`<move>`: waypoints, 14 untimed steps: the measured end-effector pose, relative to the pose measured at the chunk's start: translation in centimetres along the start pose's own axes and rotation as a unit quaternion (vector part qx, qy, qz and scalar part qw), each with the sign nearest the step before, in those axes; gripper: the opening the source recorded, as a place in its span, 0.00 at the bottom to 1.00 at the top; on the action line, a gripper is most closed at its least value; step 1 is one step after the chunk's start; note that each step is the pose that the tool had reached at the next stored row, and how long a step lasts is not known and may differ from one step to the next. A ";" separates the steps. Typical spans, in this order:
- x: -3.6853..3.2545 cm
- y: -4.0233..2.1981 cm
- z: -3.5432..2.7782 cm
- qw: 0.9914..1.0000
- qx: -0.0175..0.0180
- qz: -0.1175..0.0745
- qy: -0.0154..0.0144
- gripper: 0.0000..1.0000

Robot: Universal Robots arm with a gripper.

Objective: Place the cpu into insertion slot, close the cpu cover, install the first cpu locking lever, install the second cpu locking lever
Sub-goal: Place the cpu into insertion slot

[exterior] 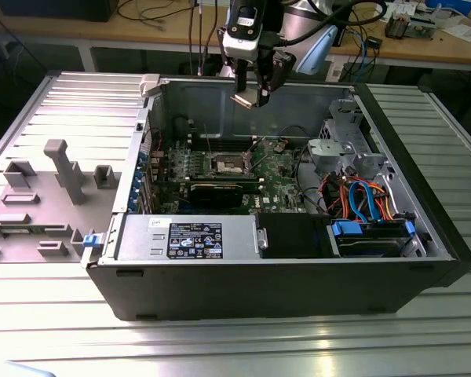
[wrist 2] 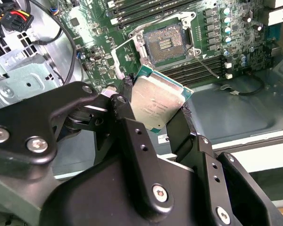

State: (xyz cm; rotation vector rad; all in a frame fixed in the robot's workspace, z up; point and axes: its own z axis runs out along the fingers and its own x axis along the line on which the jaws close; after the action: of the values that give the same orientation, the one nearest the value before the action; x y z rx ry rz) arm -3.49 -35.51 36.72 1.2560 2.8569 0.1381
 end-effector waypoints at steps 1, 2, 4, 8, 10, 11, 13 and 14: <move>0.00 0.00 0.00 1.000 0.000 0.000 0.000 0.54; 0.00 0.00 0.00 1.000 0.000 0.000 0.000 0.54; 0.00 0.00 0.00 1.000 0.000 0.000 0.000 0.54; 0.13 -0.13 0.01 1.000 0.000 0.002 0.000 0.54; 0.27 -0.29 0.00 1.000 0.000 0.001 0.000 0.54; 0.54 -0.58 -0.02 1.000 0.000 0.002 0.000 0.54; 0.58 -0.63 -0.02 1.000 0.000 0.004 0.000 0.54; 0.58 -0.64 -0.02 1.000 0.000 0.006 -0.001 0.54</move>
State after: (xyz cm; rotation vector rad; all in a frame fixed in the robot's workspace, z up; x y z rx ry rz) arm -4.35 -35.51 36.70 1.2718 2.8495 0.1376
